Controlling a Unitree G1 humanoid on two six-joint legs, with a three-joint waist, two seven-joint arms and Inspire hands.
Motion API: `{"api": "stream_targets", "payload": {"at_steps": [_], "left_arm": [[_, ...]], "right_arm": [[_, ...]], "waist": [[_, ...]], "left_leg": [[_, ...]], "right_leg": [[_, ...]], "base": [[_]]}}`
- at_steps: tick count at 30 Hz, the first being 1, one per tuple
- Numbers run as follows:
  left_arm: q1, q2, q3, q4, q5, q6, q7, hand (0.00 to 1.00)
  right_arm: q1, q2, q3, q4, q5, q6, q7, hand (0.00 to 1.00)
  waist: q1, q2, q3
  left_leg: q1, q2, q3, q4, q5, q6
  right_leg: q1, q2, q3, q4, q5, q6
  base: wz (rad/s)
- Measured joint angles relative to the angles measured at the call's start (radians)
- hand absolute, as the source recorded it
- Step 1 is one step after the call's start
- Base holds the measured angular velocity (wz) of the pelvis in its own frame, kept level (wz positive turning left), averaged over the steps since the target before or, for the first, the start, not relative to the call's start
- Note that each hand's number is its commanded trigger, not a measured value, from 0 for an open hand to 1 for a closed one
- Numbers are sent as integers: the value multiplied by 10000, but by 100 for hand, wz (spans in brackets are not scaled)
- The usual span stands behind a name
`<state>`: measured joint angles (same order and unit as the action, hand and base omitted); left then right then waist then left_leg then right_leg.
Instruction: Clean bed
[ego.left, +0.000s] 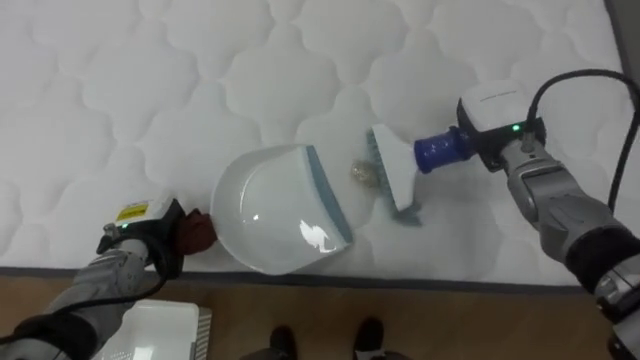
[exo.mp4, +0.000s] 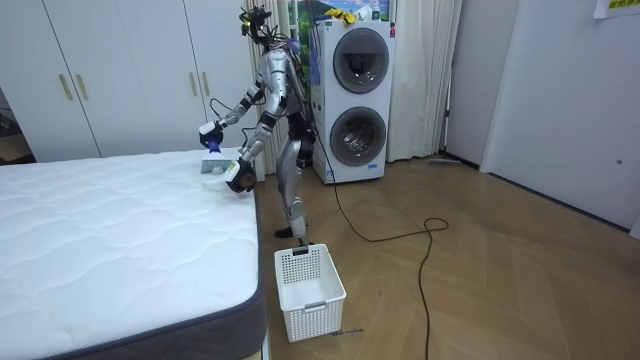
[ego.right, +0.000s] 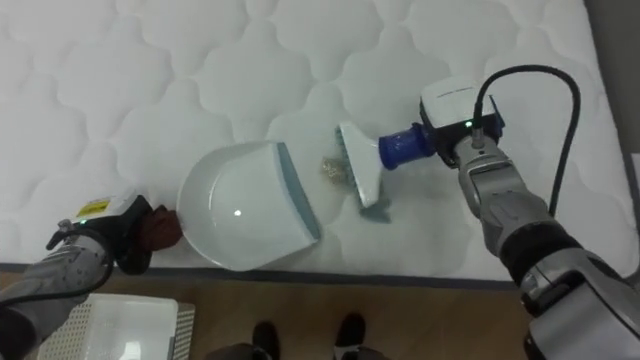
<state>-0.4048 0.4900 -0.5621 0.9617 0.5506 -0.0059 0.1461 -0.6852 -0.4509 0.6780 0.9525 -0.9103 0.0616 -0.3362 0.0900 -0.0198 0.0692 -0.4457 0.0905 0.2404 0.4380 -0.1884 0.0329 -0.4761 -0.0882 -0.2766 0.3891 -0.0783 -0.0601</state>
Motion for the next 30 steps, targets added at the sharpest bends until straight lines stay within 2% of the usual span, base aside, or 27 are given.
{"api": "stream_targets", "payload": {"at_steps": [2,7,12,14,18,22,27,30], "left_arm": [[4,-23,-3,-1,27,2,-1,100],[70,-20,0,-113,35,12,8,100],[97,-2,2,-216,70,-134,5,100],[98,2,1,-206,121,-188,-1,100],[97,9,3,-185,150,-319,-20,100],[98,77,24,-51,339,-394,-18,100],[104,73,23,23,367,-647,-18,100],[105,69,22,27,441,-721,-5,100]], "right_arm": [[32,17,53,-160,13,5,15,100],[237,-58,98,-1068,25,-2,269,100],[525,-210,487,-1825,30,-247,653,100],[573,-203,493,-1894,72,-457,757,100],[591,-208,493,-1921,527,-598,1013,100],[645,72,489,-1943,1838,-860,1308,100],[764,588,488,-2286,2967,-1386,1857,100],[793,719,485,-2304,3574,-1643,2026,100]], "waist": [[-3,71,-6],[40,99,-21],[250,76,-36],[270,52,-48],[281,-32,-91],[264,-202,-135],[251,-212,-128],[253,-206,-124]], "left_leg": [[6,-11,3,-72,-4,5],[1,-6,14,-98,3,-19],[12,-9,75,-48,25,-44],[9,-26,79,-56,24,-44],[-2,-153,94,-79,28,-29],[2,-155,110,-44,26,-24],[-114,-144,16,86,-3,24],[-175,-153,1,127,-23,57]], "right_leg": [[-12,-9,6,11,-3,-2],[-65,-7,4,46,-51,-66],[-145,-24,48,121,-67,-70],[-160,-42,54,128,-74,-59],[-278,-186,117,332,-189,6],[-281,-205,112,372,-192,12],[-297,-245,-22,423,-222,-2],[-314,-300,-97,447,-223,7]], "base": [[0],[-1],[-3],[0],[1],[1],[7],[7]]}}
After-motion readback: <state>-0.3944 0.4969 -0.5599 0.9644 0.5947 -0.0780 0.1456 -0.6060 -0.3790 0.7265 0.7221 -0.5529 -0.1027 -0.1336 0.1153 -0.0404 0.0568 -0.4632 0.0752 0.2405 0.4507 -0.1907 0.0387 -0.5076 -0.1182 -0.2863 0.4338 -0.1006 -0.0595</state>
